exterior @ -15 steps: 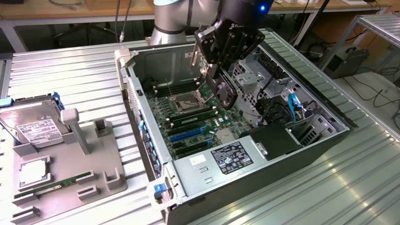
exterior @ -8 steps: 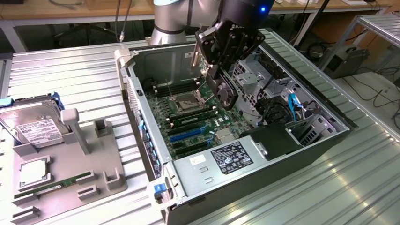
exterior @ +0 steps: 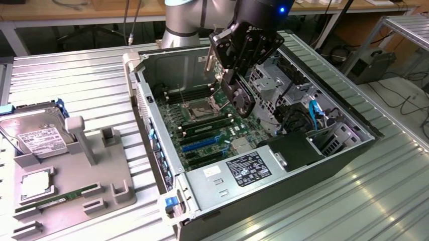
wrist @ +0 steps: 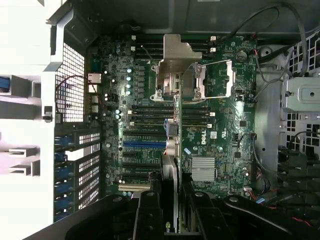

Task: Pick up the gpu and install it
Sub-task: 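Insert the gpu into the slot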

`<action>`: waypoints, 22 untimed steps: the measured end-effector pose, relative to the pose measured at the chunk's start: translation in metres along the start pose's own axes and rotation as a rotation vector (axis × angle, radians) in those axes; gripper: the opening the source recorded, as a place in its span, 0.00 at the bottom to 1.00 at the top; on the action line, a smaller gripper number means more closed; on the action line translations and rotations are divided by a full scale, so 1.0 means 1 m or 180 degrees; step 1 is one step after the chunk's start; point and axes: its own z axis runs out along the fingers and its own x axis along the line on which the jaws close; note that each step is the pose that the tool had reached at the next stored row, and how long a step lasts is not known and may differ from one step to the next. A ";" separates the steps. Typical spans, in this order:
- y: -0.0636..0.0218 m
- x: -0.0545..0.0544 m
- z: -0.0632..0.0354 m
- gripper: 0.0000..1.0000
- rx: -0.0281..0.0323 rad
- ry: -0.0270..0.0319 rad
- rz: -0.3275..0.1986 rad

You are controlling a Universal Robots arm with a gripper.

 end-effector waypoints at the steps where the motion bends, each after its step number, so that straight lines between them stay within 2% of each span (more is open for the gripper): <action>1: 0.0000 0.000 0.0000 0.26 0.0000 0.0000 0.0000; 5: 0.0000 0.000 0.0000 0.26 0.0001 0.0001 -0.0018; 9: 0.0000 0.000 0.0002 0.26 0.0016 0.0020 -0.0364; 18: 0.0000 0.000 0.0007 0.26 0.0042 0.0054 -0.0947; 22: -0.0001 0.000 0.0012 0.26 0.0064 0.0082 -0.1406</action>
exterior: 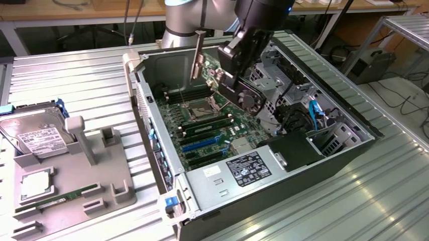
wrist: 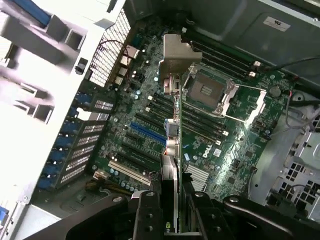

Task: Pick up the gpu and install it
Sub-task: 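Insert the gpu into the slot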

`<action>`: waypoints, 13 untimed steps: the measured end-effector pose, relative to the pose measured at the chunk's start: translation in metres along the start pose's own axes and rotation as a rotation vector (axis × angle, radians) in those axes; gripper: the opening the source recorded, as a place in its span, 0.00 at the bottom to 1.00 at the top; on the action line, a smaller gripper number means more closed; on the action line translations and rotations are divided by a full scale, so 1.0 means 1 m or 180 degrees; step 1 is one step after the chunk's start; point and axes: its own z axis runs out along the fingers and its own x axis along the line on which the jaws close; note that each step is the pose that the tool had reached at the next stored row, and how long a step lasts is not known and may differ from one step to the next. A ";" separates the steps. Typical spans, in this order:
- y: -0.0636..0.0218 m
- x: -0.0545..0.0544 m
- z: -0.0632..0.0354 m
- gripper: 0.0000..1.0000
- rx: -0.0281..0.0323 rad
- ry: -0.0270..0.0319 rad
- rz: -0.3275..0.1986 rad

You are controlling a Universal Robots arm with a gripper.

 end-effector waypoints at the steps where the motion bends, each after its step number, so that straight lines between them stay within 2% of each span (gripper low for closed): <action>1: 0.0000 0.000 0.0001 0.26 0.0005 0.0006 -0.0099; 3: 0.0000 0.000 0.0003 0.26 0.0010 0.0013 -0.0217; 10: -0.0001 0.000 0.0012 0.26 0.0045 0.0057 -0.0945; 13: -0.0001 0.000 0.0015 0.26 0.0053 0.0067 -0.1120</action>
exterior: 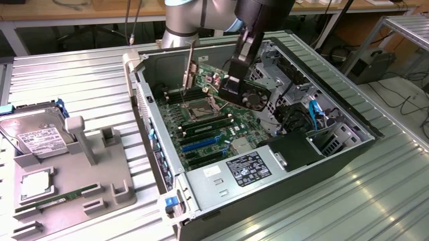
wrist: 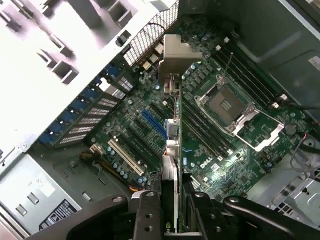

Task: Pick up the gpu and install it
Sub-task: 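Insert the gpu into the slot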

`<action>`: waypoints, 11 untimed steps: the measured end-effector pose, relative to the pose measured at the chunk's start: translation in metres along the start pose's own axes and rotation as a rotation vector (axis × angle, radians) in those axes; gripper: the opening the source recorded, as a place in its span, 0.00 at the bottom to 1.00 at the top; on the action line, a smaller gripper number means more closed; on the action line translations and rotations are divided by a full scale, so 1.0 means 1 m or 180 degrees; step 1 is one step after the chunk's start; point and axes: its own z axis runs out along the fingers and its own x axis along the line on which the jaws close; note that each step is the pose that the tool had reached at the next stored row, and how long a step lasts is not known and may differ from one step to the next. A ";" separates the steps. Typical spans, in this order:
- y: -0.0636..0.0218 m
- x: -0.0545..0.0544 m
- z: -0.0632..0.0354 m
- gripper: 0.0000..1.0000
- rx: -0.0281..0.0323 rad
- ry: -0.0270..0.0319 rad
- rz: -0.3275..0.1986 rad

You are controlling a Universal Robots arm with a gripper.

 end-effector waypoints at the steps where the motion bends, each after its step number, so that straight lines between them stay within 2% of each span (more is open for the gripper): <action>1: 0.0000 0.000 0.0001 0.26 0.0004 0.0005 -0.0079; 11: -0.0001 0.000 0.0017 0.26 0.0034 0.0042 -0.0694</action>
